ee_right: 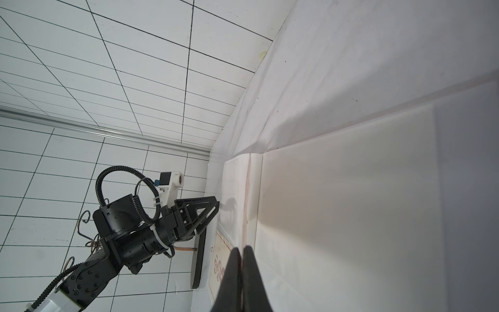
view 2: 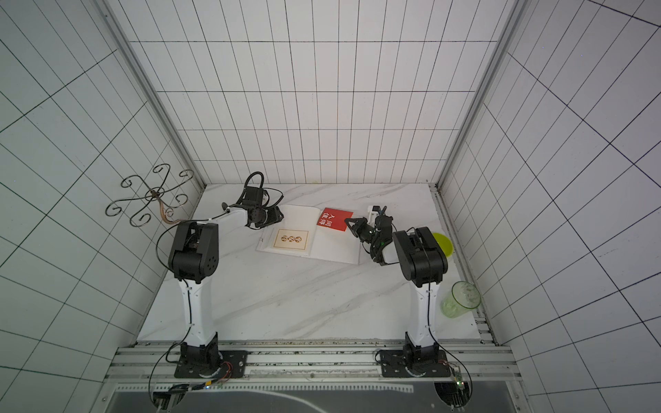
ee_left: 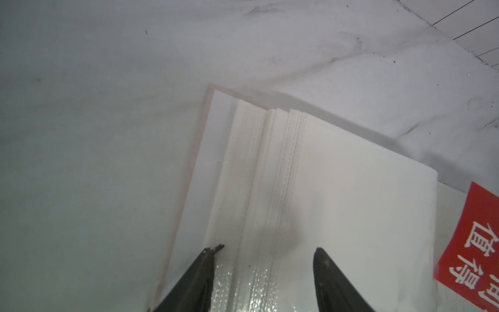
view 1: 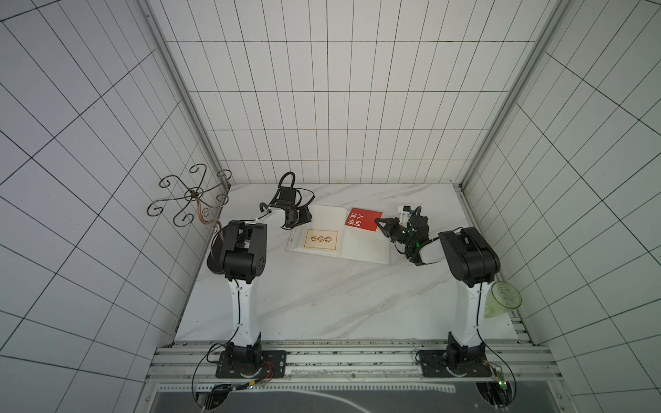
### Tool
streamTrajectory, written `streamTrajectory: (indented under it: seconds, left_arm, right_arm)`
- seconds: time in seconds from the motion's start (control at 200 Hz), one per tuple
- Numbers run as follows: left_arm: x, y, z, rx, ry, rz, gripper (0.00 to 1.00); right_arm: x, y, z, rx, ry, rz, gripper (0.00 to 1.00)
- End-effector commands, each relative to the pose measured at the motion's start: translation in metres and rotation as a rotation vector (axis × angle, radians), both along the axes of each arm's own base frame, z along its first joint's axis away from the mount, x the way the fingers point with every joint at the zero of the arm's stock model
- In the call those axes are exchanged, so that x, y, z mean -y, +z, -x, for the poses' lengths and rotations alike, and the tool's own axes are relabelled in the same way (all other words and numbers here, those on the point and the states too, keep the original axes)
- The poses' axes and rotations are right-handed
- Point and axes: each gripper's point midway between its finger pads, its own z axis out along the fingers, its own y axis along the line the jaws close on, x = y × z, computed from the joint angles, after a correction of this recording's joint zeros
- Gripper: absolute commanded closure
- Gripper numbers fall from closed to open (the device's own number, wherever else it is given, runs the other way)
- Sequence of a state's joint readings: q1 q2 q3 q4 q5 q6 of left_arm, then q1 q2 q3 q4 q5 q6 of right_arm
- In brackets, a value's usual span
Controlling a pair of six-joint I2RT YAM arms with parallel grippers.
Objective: Place the photos into the photo albums
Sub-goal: Insert the photo into the photo album.
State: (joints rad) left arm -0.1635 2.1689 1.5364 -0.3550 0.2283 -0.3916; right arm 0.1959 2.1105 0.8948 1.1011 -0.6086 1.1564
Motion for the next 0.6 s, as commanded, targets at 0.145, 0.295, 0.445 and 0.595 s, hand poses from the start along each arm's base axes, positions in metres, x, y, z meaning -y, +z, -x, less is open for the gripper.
streamTrajectory:
  seconds: [0.145, 0.295, 0.445, 0.595]
  left_arm:
    - [-0.01, -0.054, 0.032, -0.172, 0.008, -0.048, 0.41]
    - [-0.01, -0.057, 0.034, -0.181, 0.008, -0.047, 0.41]
    - [-0.01, -0.061, 0.037, -0.194, 0.011, -0.047, 0.41]
    - [-0.011, -0.066, 0.04, -0.209, 0.018, -0.043, 0.41]
  right_arm:
    - [-0.003, 0.001, -0.011, 0.022, 0.013, -0.065, 1.0]
    - [-0.007, -0.005, -0.011, 0.003, 0.034, -0.104, 1.0]
    - [-0.01, -0.016, -0.01, -0.036, 0.05, -0.109, 1.0]
    - [-0.022, -0.027, -0.01, -0.079, 0.11, -0.103, 1.0]
